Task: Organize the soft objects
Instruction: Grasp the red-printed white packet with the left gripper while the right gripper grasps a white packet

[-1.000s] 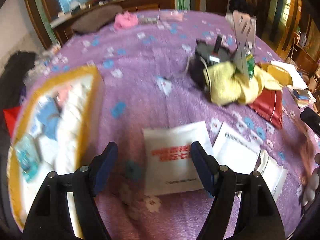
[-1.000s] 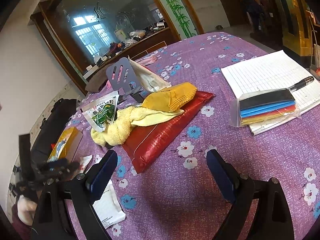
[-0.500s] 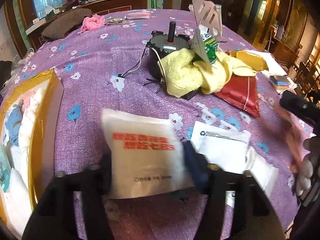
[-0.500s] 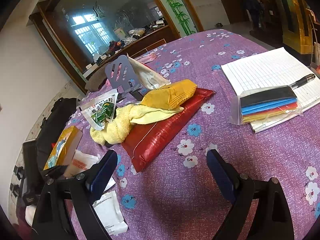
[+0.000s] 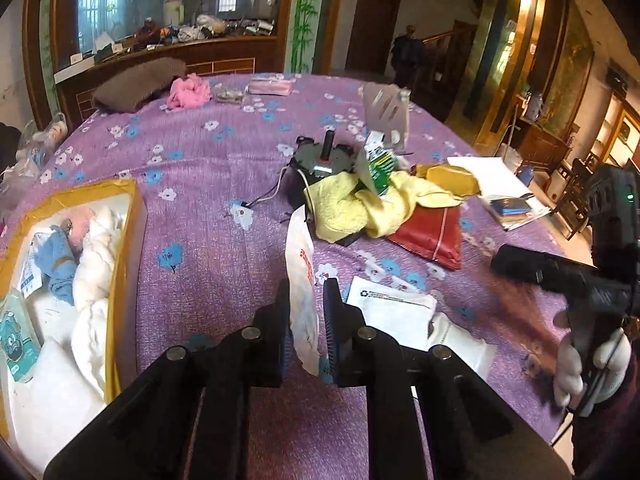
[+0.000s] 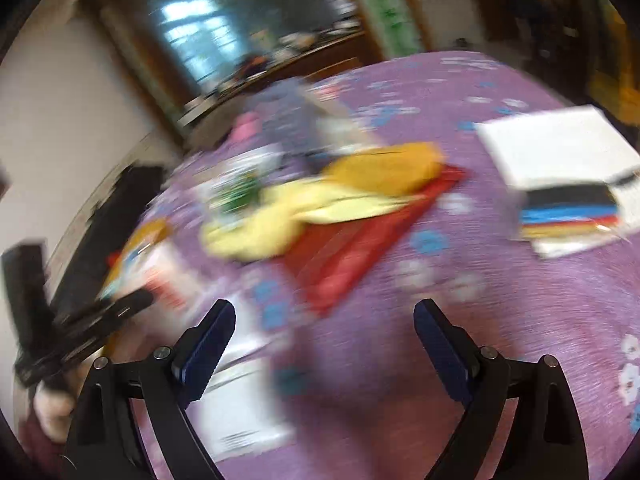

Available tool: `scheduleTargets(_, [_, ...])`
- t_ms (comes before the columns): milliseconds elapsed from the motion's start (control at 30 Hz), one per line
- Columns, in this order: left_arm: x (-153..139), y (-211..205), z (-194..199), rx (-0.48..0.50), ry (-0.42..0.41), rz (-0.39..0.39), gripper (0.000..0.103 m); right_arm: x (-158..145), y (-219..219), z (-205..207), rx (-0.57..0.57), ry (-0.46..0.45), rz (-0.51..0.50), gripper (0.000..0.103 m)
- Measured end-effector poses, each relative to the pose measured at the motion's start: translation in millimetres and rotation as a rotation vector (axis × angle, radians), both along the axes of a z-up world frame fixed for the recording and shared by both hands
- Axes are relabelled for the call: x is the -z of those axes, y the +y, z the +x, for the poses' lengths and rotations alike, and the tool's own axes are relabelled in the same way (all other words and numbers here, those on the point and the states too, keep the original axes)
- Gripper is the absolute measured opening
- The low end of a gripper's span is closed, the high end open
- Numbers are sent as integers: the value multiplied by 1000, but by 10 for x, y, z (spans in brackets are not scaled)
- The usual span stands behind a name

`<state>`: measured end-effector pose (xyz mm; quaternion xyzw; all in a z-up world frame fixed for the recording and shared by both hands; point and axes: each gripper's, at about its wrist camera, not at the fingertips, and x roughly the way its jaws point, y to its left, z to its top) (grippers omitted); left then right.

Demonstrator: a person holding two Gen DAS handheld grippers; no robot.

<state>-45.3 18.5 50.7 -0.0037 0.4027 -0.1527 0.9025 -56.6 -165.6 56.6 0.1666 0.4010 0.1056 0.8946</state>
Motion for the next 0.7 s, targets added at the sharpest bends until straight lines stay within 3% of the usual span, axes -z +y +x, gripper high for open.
scheduleTargets(100, [102, -7, 69, 2, 39, 25, 11, -57, 433, 100, -133, 25, -63, 91])
scheduleTargets(233, [280, -55, 180, -6, 79, 35, 12, 43, 938, 241, -254, 71, -234, 91])
scheduleTargets(433, [318, -10, 293, -9, 79, -24, 10, 196, 1300, 433, -296, 117, -398, 90])
scheduleTargets(533, [277, 55, 250, -4, 67, -45, 4, 264, 1353, 468, -286, 138, -433, 76])
scheduleTargets(600, [225, 106, 212, -12, 50, -54, 4, 224, 1334, 481, -260, 149, -415, 57])
scheduleTargets(700, [114, 200, 131, -25, 20, -76, 4, 181, 1246, 486, -245, 155, -326, 49])
